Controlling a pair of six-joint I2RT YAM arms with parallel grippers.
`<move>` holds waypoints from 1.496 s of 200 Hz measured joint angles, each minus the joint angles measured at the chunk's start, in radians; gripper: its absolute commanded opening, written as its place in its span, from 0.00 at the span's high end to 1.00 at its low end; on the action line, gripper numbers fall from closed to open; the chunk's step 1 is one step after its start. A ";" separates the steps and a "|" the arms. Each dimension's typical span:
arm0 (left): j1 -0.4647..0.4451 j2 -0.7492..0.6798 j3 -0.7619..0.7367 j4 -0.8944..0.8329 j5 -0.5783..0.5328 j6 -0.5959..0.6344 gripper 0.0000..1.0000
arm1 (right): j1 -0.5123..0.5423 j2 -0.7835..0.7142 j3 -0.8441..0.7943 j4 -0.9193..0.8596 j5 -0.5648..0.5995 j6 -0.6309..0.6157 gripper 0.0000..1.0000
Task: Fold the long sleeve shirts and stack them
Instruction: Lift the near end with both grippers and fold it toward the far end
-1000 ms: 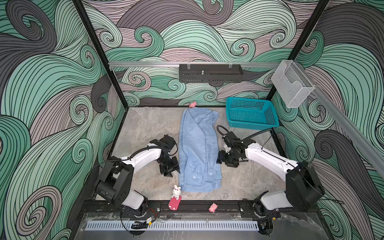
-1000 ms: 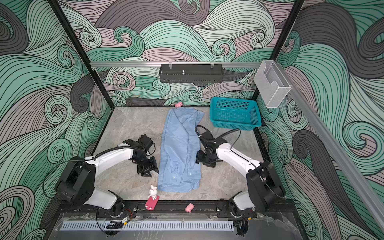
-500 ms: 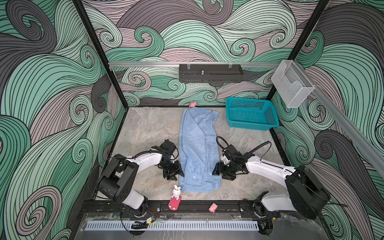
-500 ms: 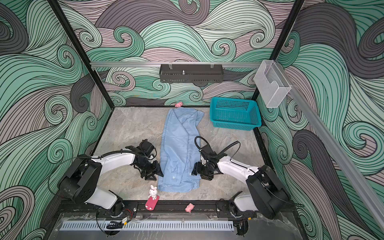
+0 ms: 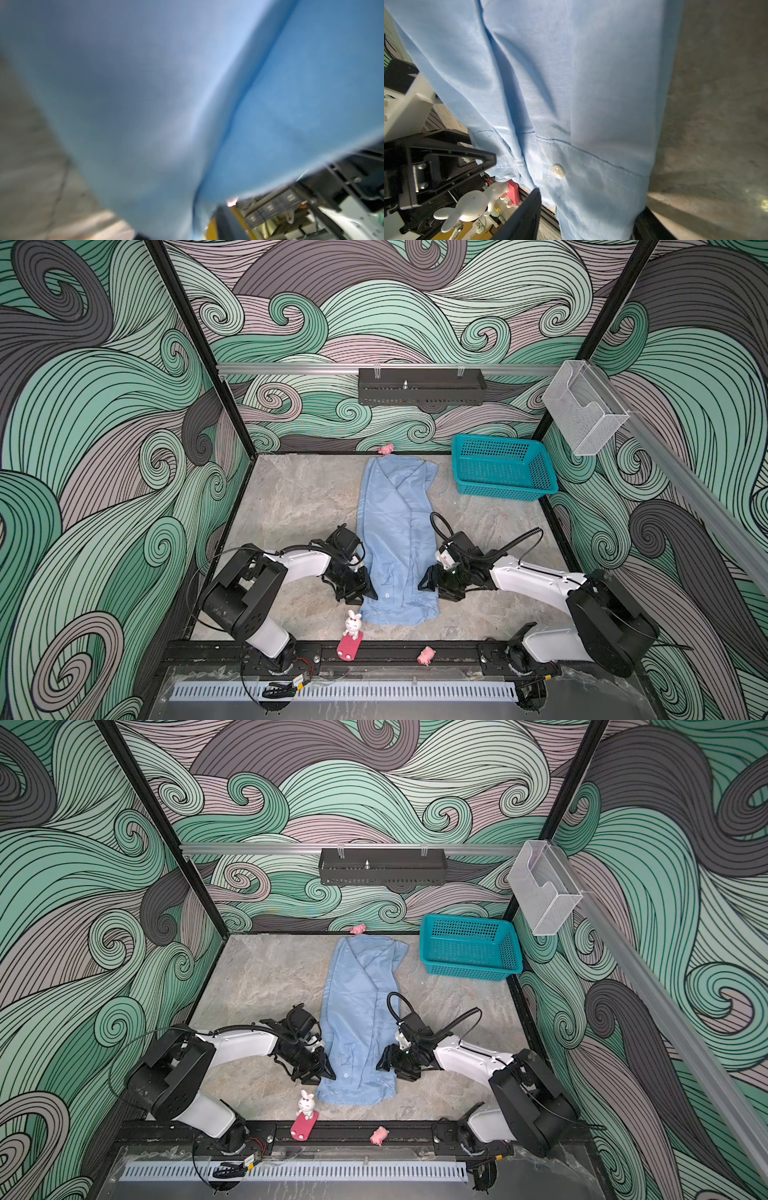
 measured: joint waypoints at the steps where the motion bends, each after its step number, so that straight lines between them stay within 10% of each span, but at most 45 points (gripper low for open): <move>1: 0.000 0.002 -0.002 0.002 -0.001 0.000 0.83 | 0.000 0.000 0.000 0.000 0.000 0.000 0.38; 24: 0.000 0.010 -0.018 0.044 0.010 0.000 1.00 | 0.003 -0.013 -0.008 -0.002 -0.002 0.000 0.33; 97: 0.000 -0.035 -0.060 0.061 0.005 -0.018 1.00 | 0.010 -0.123 -0.076 -0.080 0.010 0.016 0.37; 169: 0.000 -0.089 -0.056 0.002 -0.004 -0.018 1.00 | 0.028 -0.018 -0.072 0.038 -0.071 0.044 1.00; 299: -0.002 -0.149 0.039 -0.093 0.024 -0.016 1.00 | 0.012 -0.163 -0.002 -0.190 -0.069 0.114 1.00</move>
